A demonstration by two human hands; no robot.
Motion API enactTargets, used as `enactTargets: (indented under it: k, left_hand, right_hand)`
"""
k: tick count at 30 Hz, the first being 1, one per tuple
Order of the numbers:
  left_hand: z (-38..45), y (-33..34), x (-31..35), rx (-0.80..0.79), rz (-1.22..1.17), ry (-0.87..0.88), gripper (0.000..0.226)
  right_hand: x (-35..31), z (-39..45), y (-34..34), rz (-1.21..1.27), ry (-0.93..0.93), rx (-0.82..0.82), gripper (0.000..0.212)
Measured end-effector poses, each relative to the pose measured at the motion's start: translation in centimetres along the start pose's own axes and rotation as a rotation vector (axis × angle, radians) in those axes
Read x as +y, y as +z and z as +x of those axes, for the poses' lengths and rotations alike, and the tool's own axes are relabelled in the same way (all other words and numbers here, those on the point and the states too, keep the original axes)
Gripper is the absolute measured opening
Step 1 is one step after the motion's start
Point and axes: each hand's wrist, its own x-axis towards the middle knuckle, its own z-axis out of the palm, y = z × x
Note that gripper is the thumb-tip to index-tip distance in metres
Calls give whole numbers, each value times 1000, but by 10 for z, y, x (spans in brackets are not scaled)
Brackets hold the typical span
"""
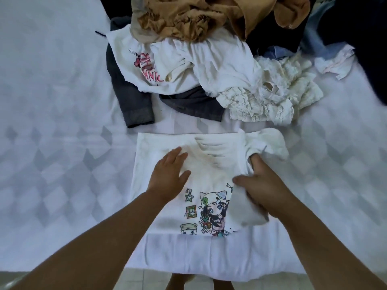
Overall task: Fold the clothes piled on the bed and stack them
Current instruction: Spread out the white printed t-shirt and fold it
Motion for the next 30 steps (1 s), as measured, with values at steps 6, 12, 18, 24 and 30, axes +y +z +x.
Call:
enactTargets:
  k: [6,12,18,24,30]
  left_hand:
    - [-42,-42,-52,127,-879,-486,19]
    - [-60,-44,-88,59,-947,-694,37]
    - [-57,-22,-86,5,-571,-651,29]
    - [-86,-7,-75,36,-360,-685,27]
    - [-94,-2,-89,115,-281,-707,42]
  right_hand:
    - [-60,-1,107,-179,-90,-154,80]
    - [-47,3,169,-494,-94,-330,85]
    - [8,13,131,-837,-194,6,49]
    - [58,4,133,-963,-120,-48,75]
    - [61,0,141,-329,12,398,40]
